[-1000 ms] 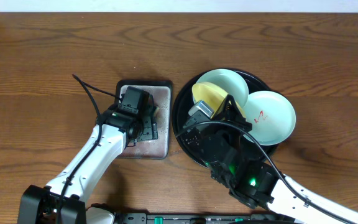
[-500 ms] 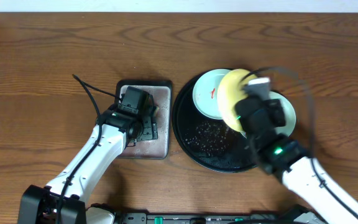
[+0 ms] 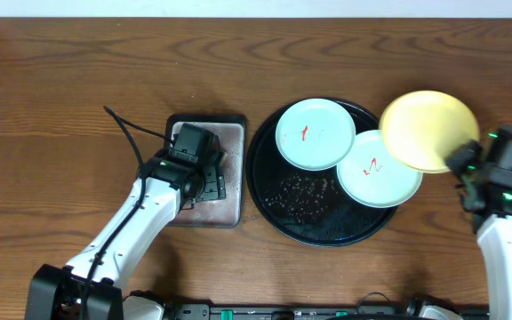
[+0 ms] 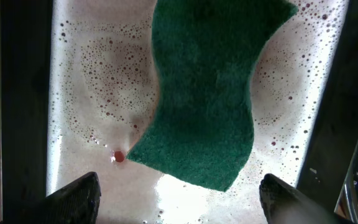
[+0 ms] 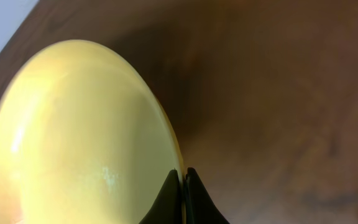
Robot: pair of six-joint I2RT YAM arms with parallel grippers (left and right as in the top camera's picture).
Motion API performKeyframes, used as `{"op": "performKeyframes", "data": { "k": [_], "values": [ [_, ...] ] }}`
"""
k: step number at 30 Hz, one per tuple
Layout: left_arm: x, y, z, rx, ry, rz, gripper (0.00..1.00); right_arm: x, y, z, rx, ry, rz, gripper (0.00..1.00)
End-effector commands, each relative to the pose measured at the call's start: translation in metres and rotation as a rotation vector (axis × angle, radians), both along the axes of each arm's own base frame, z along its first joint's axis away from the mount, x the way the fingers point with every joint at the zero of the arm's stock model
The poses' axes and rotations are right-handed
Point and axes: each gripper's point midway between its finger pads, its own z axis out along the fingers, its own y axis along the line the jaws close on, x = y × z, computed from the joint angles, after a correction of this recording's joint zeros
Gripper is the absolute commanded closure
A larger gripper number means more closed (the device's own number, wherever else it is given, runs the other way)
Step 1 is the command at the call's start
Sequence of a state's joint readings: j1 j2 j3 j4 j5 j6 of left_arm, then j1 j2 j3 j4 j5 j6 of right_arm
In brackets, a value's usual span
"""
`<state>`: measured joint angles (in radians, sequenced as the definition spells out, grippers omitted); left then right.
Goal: Clean dirty plates on tray and stack at the side
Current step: 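Carry the yellow plate right and set it on the table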
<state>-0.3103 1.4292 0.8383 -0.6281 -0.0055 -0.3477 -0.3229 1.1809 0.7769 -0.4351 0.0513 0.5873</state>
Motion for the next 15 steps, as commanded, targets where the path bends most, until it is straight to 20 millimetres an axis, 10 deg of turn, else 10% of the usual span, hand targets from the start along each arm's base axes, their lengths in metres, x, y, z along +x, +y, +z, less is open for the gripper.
{"op": "performKeyframes", "data": {
  "k": [1,15],
  "values": [
    [-0.004,0.002,-0.004,0.004,0.015,0.015,0.18,-0.016,-0.029,-0.005,0.147,-0.022,-0.194,0.99],
    [-0.004,0.002,-0.004,0.004,0.015,0.015,0.18,-0.08,-0.098,-0.073,0.199,0.145,-0.535,0.99]
  ]
}}
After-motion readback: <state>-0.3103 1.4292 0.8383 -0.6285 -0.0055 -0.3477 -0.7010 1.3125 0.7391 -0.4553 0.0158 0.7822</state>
